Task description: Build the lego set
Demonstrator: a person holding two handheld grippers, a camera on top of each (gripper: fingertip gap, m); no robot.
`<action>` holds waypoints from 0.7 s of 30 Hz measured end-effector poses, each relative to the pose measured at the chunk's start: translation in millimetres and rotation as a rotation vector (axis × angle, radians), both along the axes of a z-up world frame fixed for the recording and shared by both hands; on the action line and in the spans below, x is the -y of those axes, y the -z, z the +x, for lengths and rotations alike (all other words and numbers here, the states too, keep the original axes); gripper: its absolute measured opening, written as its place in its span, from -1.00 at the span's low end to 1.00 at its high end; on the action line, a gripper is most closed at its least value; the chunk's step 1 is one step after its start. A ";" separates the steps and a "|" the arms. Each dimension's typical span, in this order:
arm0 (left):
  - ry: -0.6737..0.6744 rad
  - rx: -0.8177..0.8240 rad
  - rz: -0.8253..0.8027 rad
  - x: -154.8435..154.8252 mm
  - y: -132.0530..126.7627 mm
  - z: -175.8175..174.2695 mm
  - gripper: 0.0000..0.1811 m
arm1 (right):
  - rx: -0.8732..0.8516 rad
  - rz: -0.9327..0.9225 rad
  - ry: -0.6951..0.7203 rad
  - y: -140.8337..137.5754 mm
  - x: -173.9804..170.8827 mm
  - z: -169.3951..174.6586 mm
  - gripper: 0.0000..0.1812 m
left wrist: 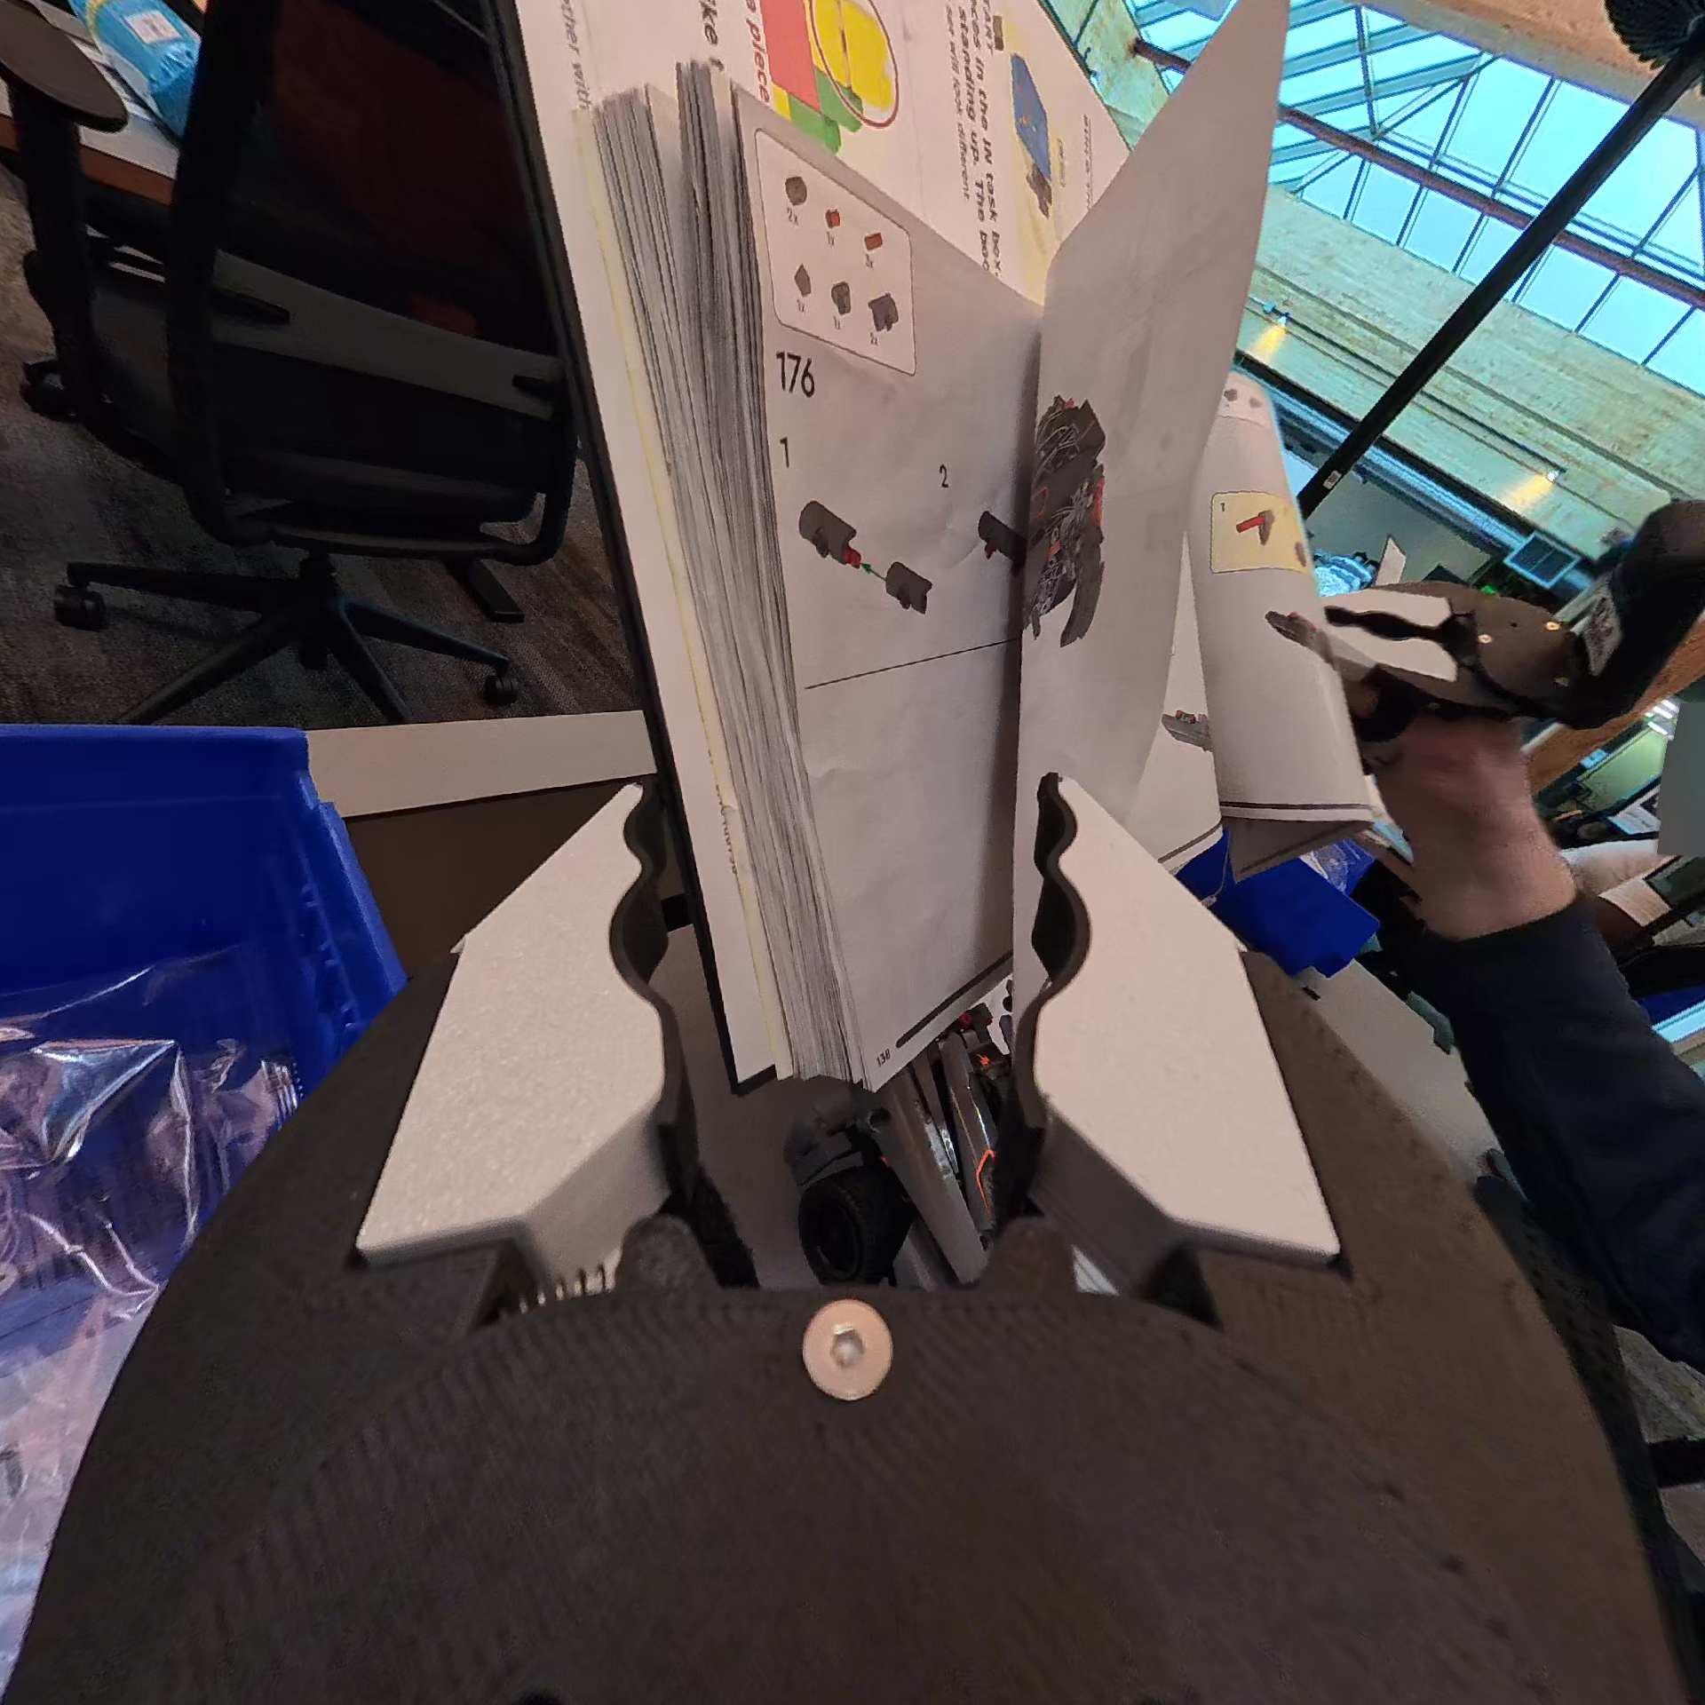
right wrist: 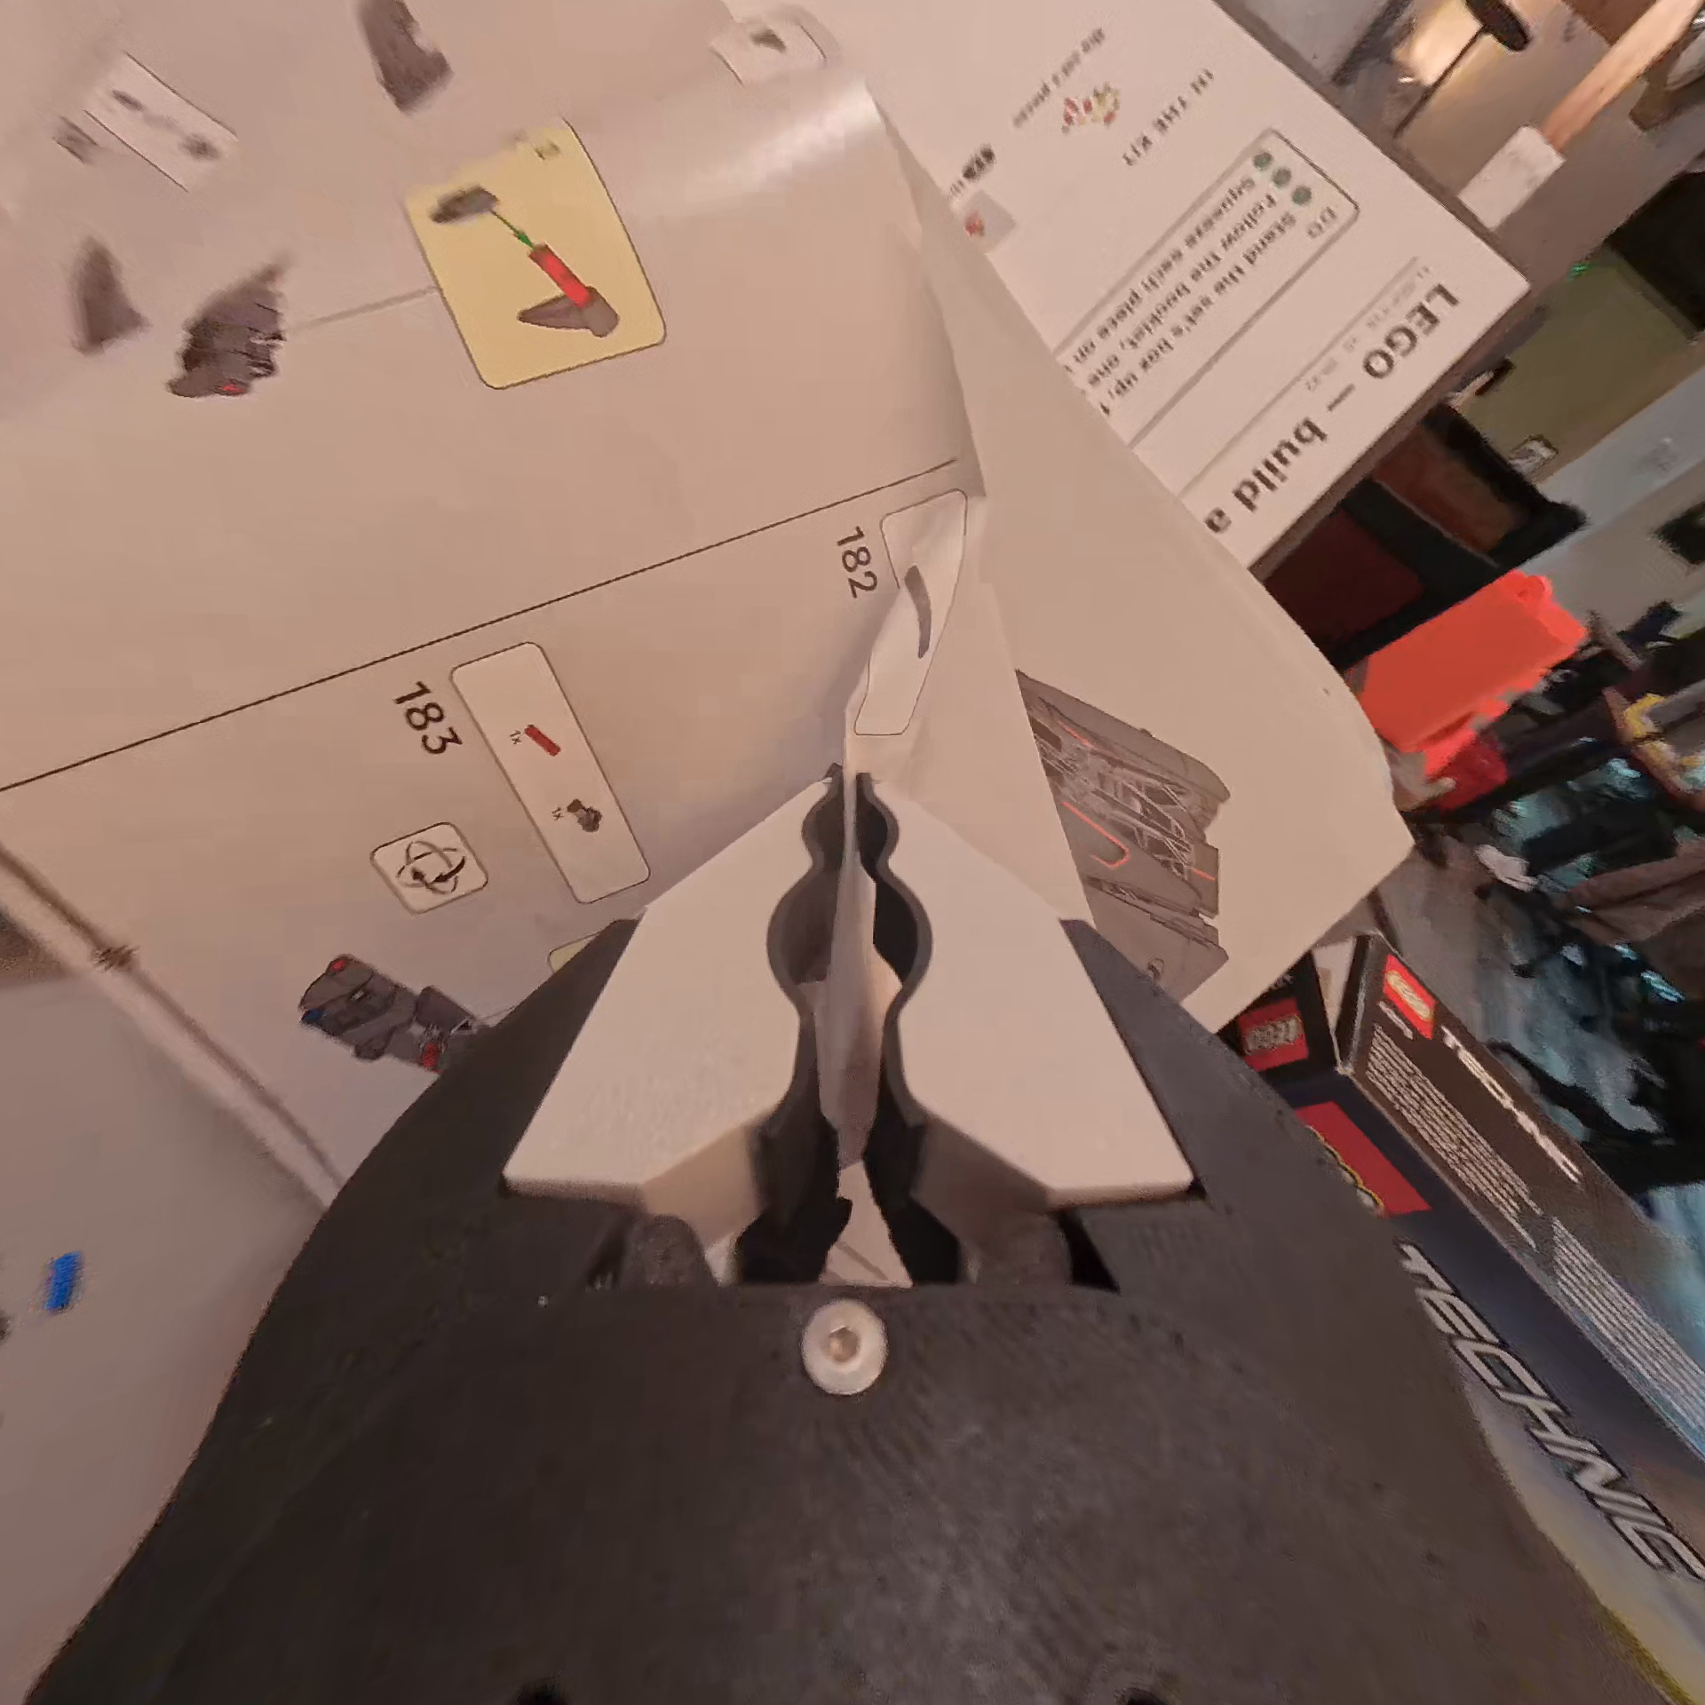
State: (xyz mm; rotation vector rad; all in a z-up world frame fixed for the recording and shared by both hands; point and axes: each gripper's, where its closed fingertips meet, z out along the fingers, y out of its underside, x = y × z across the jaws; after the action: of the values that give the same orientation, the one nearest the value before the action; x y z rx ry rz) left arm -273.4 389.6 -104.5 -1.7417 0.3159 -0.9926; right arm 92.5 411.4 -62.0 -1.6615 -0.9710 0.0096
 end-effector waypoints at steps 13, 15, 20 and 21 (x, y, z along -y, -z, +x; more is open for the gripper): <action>-0.240 -0.079 0.215 9.0 -47.0 -33.3 -0.18 | -0.242 -0.081 -0.328 -80.6 63.7 -82.9 -1.00; -0.182 -0.093 0.248 17.7 -56.5 -18.8 -0.18 | -0.250 -0.095 -0.340 -86.5 66.5 -97.4 -1.00; -0.016 -0.149 0.206 25.1 -42.7 28.8 -0.16 | -0.200 -0.127 -0.361 -86.7 70.3 -146.9 -0.94; 0.006 -0.156 0.194 25.5 -38.9 35.4 -0.14 | -0.199 -0.128 -0.378 -87.1 72.4 -157.9 -0.89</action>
State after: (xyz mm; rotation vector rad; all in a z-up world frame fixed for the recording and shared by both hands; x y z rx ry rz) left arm -238.1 364.1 -65.5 -1.6437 0.5009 -0.8036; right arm -65.3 339.0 25.1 -1.5348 -1.1344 0.4899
